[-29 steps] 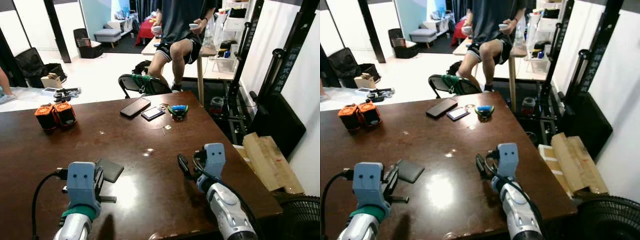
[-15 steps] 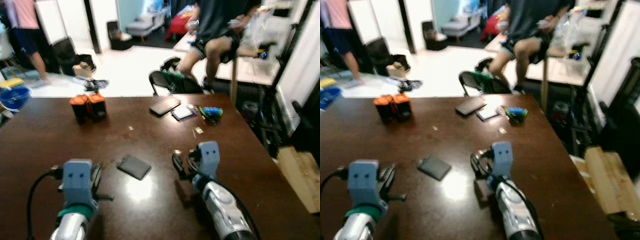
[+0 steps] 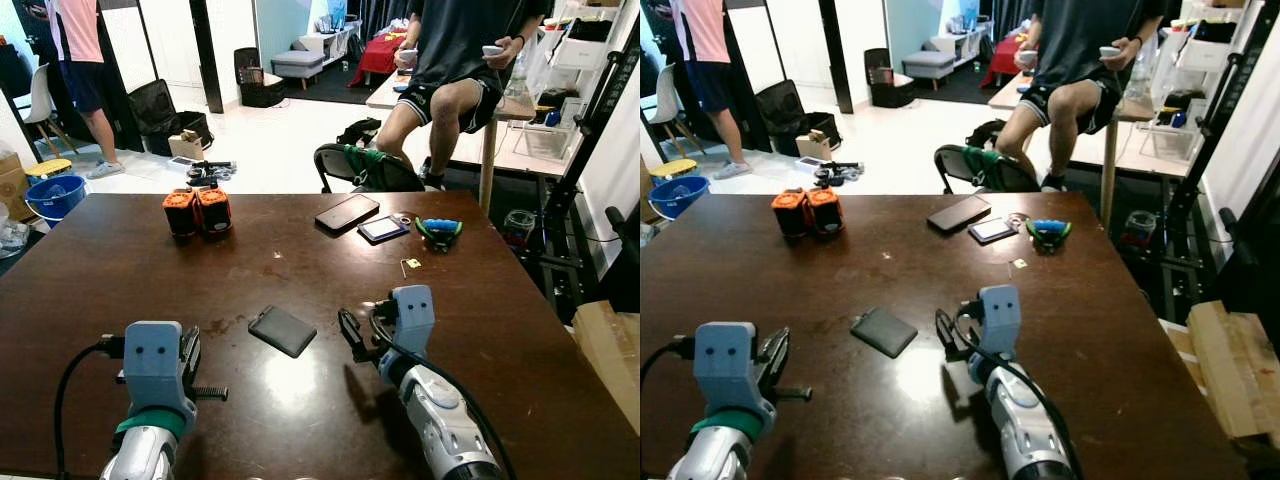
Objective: Hang keys on a hook
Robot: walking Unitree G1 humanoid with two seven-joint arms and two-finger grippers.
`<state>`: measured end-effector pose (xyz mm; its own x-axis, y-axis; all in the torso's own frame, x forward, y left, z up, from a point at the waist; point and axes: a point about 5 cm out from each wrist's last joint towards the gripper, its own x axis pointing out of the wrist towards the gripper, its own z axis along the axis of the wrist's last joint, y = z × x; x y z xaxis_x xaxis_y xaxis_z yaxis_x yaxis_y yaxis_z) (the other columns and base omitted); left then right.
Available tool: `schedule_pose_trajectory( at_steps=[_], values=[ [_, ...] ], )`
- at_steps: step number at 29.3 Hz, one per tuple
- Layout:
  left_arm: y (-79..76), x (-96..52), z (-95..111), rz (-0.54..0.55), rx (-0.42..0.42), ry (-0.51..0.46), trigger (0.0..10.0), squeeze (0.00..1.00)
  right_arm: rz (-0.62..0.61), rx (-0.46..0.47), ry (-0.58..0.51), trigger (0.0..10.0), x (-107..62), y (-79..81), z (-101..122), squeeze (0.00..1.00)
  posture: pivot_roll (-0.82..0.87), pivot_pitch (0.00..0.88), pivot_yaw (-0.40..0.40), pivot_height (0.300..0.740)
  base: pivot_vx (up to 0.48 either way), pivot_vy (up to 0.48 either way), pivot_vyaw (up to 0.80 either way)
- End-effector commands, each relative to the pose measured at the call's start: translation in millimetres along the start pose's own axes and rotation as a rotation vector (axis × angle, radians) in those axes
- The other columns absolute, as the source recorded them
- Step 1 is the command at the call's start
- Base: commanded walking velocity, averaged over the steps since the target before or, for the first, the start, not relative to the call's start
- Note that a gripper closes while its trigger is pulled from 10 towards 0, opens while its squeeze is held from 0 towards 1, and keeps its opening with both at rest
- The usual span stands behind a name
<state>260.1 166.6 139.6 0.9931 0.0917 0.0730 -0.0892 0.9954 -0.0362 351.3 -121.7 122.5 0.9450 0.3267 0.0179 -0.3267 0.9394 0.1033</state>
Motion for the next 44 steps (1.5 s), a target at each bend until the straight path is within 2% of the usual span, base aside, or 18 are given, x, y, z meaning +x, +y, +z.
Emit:
schedule_pose_trajectory(
  at_steps=[1,6,20,28,44],
  values=[
    [3.5,-2.0,-0.4,0.007,-0.01,0.011,10.0,0.0,-0.004,0.015,0.019,10.0,-2.9,1.2,-5.6,0.0,-0.01,0.0,0.136,0.74,0.0,0.0,0.0],
    [2.4,-1.8,0.4,-0.001,-0.022,0.008,10.0,0.0,-0.006,0.016,0.02,10.0,-3.3,1.3,-6.0,0.0,-0.01,0.0,0.136,0.74,0.0,0.438,0.0],
    [3.5,-3.3,1.6,-0.003,0.003,-0.004,10.0,0.0,-0.006,0.019,0.025,10.0,-3.2,2.5,-7.1,0.0,-0.01,0.0,0.135,0.74,0.0,0.0,0.0],
    [3.7,-3.2,1.9,0.0,-0.029,0.004,10.0,0.0,-0.011,0.019,0.026,10.0,-4.2,0.9,-7.0,0.0,-0.01,0.0,0.135,0.74,0.0,0.0,0.0],
    [4.5,-2.0,4.4,-0.005,-0.035,-0.01,10.0,0.0,-0.013,0.021,0.025,10.0,-3.2,1.2,-6.6,0.0,-0.01,0.0,0.139,0.74,0.0,0.472,0.0]
  ],
)
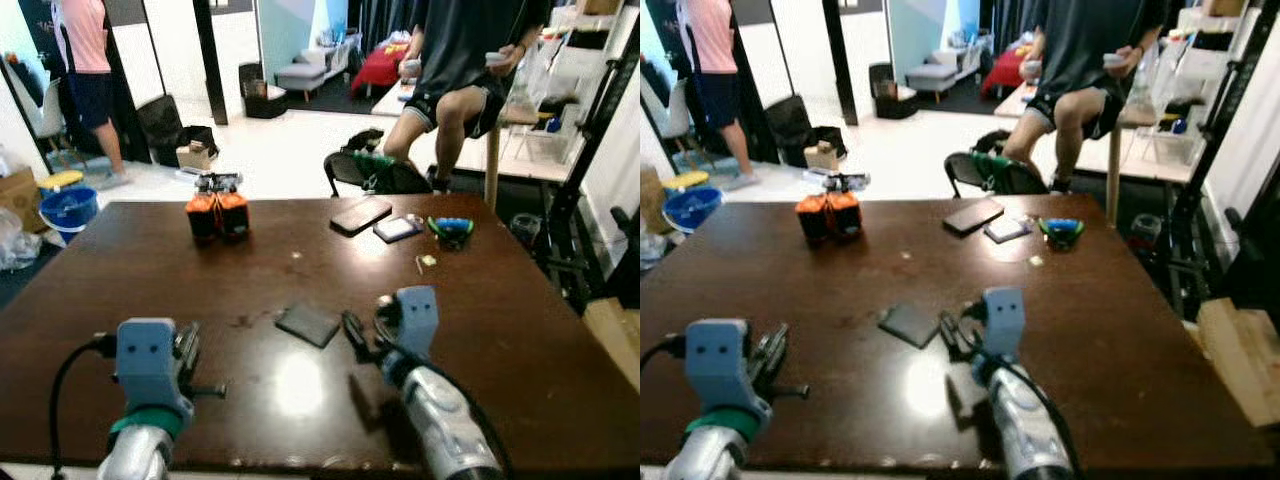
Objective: Hang keys on a hook
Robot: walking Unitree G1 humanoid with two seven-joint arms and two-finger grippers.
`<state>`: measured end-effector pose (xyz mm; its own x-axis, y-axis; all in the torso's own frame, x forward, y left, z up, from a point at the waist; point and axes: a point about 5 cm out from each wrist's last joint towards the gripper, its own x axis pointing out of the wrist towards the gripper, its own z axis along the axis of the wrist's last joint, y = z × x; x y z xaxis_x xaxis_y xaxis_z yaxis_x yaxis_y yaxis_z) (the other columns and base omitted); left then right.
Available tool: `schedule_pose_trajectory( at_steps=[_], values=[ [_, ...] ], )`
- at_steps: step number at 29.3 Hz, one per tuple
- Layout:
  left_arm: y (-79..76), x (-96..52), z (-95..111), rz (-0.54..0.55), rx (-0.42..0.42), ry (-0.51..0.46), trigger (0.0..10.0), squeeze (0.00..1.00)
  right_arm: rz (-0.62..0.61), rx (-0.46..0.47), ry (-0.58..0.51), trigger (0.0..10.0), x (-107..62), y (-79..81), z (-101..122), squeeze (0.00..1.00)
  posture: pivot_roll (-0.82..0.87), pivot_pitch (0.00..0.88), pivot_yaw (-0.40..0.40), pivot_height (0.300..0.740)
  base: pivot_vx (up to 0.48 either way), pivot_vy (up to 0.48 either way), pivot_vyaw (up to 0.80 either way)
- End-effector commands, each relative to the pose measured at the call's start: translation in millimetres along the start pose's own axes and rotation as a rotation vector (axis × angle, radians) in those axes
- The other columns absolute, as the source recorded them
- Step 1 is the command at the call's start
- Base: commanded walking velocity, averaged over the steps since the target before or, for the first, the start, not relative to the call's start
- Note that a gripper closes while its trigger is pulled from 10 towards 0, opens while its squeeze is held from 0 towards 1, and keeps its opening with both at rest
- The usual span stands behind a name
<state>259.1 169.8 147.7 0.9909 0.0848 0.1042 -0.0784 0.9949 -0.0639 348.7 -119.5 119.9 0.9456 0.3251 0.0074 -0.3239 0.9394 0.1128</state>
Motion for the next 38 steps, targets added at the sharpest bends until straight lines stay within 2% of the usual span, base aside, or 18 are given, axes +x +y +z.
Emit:
schedule_pose_trajectory(
  at_steps=[1,8,16,38],
  values=[
    [1.6,-2.0,-3.6,0.003,-0.006,0.021,10.0,0.0,-0.01,0.011,0.015,10.0,-1.3,-1.5,-3.7,0.0,-0.01,0.0,0.139,0.74,0.0,0.48,0.0],
    [0.5,-1.6,-2.2,-0.013,0.013,0.013,10.0,0.0,-0.012,0.011,0.016,10.0,-1.4,-1.4,-3.7,0.0,-0.01,0.0,0.139,0.74,0.0,0.218,0.0],
    [-0.8,-2.2,-0.4,-0.023,0.007,0.004,10.0,0.0,-0.011,0.013,0.015,10.0,-1.2,-0.8,-3.8,0.0,-0.01,0.0,0.14,0.74,0.0,-0.48,0.0],
    [1.6,-1.2,-1.1,-0.012,0.003,0.011,10.0,0.0,-0.028,0.009,0.016,10.0,-2.1,-3.7,-4.2,0.0,-0.01,0.0,0.145,0.74,0.0,0.0,0.0]
  ],
)
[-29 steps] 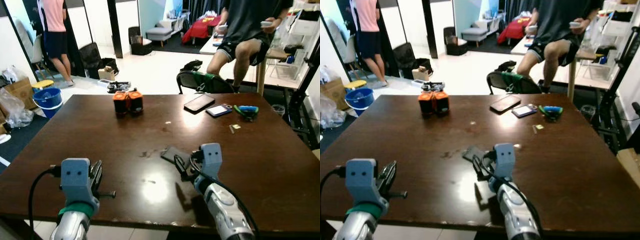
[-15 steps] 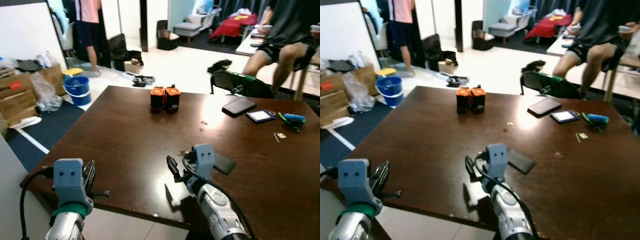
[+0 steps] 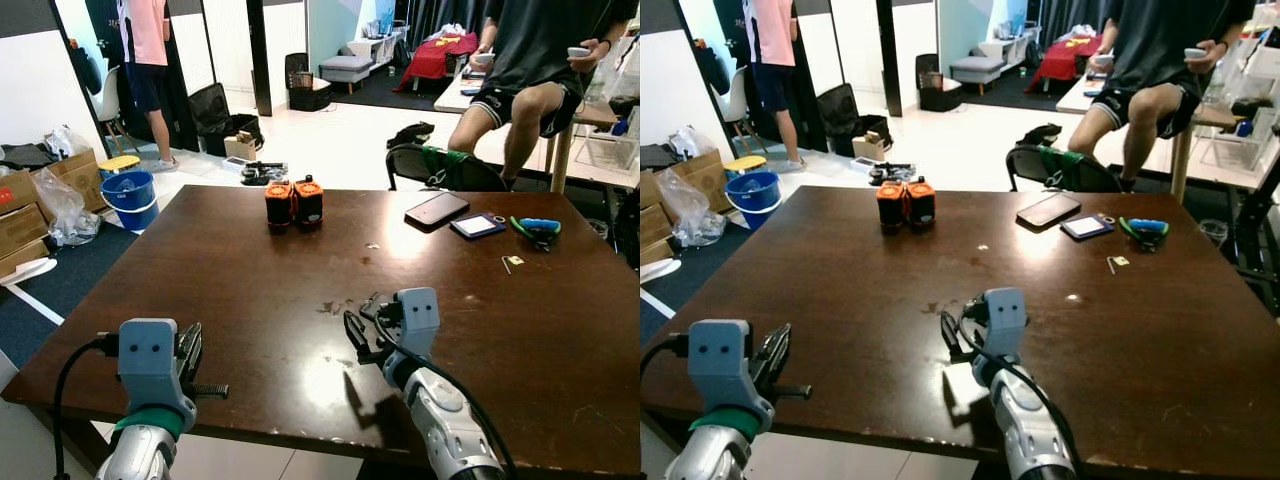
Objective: Hang keys on a hook
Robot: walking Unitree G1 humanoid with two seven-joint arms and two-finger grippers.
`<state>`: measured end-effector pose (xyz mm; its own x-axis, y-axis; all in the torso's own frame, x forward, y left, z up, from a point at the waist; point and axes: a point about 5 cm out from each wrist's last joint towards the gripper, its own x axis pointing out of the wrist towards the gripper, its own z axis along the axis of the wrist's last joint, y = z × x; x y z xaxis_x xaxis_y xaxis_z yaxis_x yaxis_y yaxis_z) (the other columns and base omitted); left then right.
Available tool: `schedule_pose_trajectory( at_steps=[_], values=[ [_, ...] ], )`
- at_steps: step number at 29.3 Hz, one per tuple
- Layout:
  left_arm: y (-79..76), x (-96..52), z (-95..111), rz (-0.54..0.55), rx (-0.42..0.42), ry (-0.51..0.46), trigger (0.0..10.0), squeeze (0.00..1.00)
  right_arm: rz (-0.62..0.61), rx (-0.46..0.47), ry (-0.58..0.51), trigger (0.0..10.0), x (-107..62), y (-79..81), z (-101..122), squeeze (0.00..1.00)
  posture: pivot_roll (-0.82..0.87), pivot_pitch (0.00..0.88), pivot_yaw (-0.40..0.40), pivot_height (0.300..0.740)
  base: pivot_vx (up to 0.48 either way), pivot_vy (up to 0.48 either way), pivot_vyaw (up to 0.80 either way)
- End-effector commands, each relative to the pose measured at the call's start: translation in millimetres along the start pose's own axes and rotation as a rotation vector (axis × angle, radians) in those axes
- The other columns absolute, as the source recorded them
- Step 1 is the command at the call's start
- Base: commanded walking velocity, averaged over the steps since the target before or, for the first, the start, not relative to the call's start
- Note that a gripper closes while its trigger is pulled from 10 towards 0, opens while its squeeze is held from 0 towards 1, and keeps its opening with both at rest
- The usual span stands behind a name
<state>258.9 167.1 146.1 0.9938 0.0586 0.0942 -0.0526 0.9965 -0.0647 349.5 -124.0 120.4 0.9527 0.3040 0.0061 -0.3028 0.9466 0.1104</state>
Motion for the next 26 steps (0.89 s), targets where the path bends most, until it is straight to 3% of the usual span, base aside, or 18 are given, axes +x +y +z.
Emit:
schedule_pose_trajectory(
  at_steps=[1,3,5,10,12,21,26],
  values=[
    [4.1,-0.6,0.6,0.013,0.006,-0.001,10.0,0.0,-0.005,0.011,0.018,10.0,-1.5,0.7,-5.2,0.0,-0.01,0.0,0.145,0.74,0.0,0.0,0.0],
    [5.1,1.4,1.3,0.014,0.037,0.001,10.0,0.0,-0.024,-0.011,0.019,10.0,-2.2,-2.2,-5.2,0.0,-0.01,0.0,0.149,0.74,0.0,0.0,0.0],
    [7.5,5.2,2.5,0.033,0.084,-0.007,10.0,0.0,-0.112,-0.084,0.041,10.0,-4.8,-16.3,-7.3,0.0,-0.01,0.0,0.149,0.74,0.0,0.0,0.0],
    [5.9,10.2,1.3,0.019,0.094,0.004,10.0,0.0,-0.225,-0.112,0.027,10.0,-15.2,-40.1,-6.1,0.0,-0.04,0.0,0.173,0.74,0.0,0.0,0.0],
    [4.4,10.8,1.1,0.008,0.092,0.005,10.0,0.0,-0.23,-0.115,0.014,10.0,-18.4,-42.7,-5.0,0.0,-0.04,0.0,0.178,0.74,0.0,0.0,0.0],
    [-17.7,16.1,-3.8,-0.099,0.066,0.022,10.0,0.0,-0.18,-0.085,0.017,10.0,-51.1,-30.3,-25.1,0.0,-0.09,0.0,0.237,0.74,0.0,0.0,0.0],
    [-22.5,17.2,-3.7,-0.13,0.067,0.027,10.0,0.0,-0.198,-0.065,0.014,10.0,-50.9,-26.6,-26.8,0.0,-0.08,0.0,0.241,0.74,0.0,0.0,0.0]
  ],
)
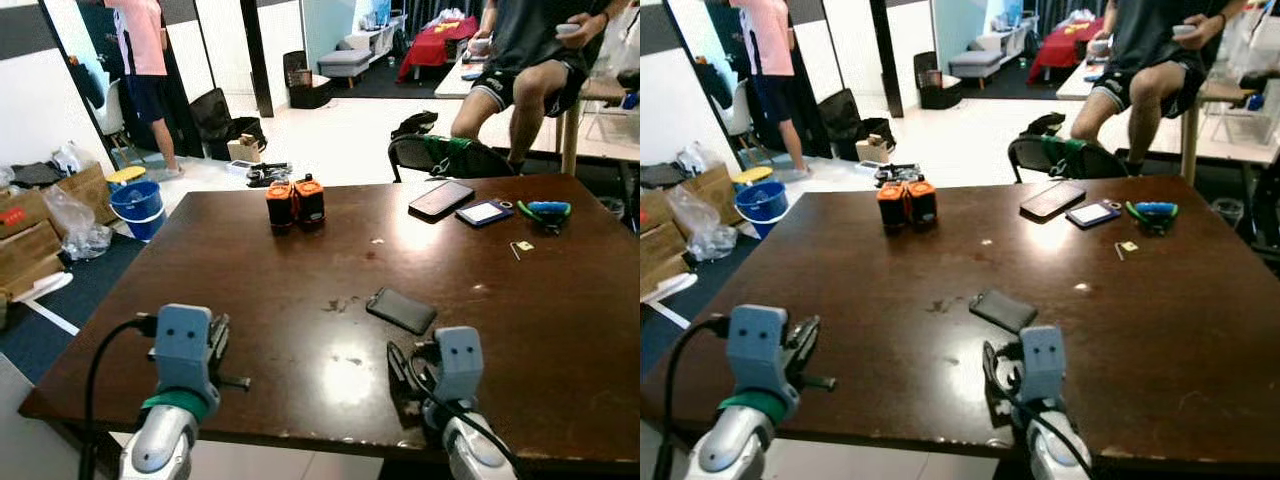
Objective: Hang keys on a hook
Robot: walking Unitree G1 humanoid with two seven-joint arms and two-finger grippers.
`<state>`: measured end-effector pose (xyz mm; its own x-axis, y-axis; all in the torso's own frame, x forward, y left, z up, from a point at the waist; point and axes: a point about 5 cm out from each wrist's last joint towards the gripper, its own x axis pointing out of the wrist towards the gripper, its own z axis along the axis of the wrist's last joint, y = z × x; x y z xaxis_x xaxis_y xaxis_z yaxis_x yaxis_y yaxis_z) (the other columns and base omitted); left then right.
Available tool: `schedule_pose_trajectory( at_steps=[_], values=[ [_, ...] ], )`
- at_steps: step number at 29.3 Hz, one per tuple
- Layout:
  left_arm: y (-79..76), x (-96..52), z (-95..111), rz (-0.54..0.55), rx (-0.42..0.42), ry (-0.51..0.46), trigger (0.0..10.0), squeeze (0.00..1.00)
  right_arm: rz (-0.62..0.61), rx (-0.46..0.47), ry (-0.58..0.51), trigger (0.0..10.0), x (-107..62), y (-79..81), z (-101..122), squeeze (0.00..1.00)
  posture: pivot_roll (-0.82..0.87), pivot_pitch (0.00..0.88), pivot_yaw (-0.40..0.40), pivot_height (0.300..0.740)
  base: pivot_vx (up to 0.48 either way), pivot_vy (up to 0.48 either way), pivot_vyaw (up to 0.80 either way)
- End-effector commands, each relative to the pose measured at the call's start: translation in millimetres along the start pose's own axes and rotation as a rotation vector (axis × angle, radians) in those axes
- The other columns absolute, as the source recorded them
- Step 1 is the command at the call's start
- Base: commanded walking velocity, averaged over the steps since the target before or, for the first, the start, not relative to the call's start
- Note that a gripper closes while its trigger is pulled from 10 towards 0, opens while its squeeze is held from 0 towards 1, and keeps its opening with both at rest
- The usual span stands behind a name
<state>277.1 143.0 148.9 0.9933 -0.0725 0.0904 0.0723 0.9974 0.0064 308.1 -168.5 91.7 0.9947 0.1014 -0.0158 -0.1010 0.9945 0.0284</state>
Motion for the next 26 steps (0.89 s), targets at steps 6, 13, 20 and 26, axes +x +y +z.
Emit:
schedule_pose_trajectory(
  at_steps=[6,13,20,26],
  values=[
    [4.2,-2.8,0.2,0.013,0.011,0.01,10.0,0.0,0.062,0.022,0.018,10.0,8.6,18.3,-0.1,0.0,-0.04,0.0,0.189,0.74,0.0,0.0,0.0],
    [17.5,-21.8,-0.3,0.119,0.014,0.013,10.0,0.0,0.174,0.038,0.046,10.0,16.5,42.3,0.6,0.0,0.04,0.003,0.105,0.74,0.0,0.0,0.0],
    [24.3,-38.6,4.6,0.187,0.028,0.013,10.0,0.0,0.271,0.045,0.032,10.0,29.1,66.8,9.3,0.0,0.08,0.002,0.086,0.74,0.0,0.0,0.0],
    [17.6,-38.3,17.8,0.138,0.095,0.001,10.0,0.0,0.24,0.041,-0.008,10.0,36.9,59.9,19.2,0.0,0.1,0.0,0.131,0.74,0.0,0.0,0.0]
  ],
)
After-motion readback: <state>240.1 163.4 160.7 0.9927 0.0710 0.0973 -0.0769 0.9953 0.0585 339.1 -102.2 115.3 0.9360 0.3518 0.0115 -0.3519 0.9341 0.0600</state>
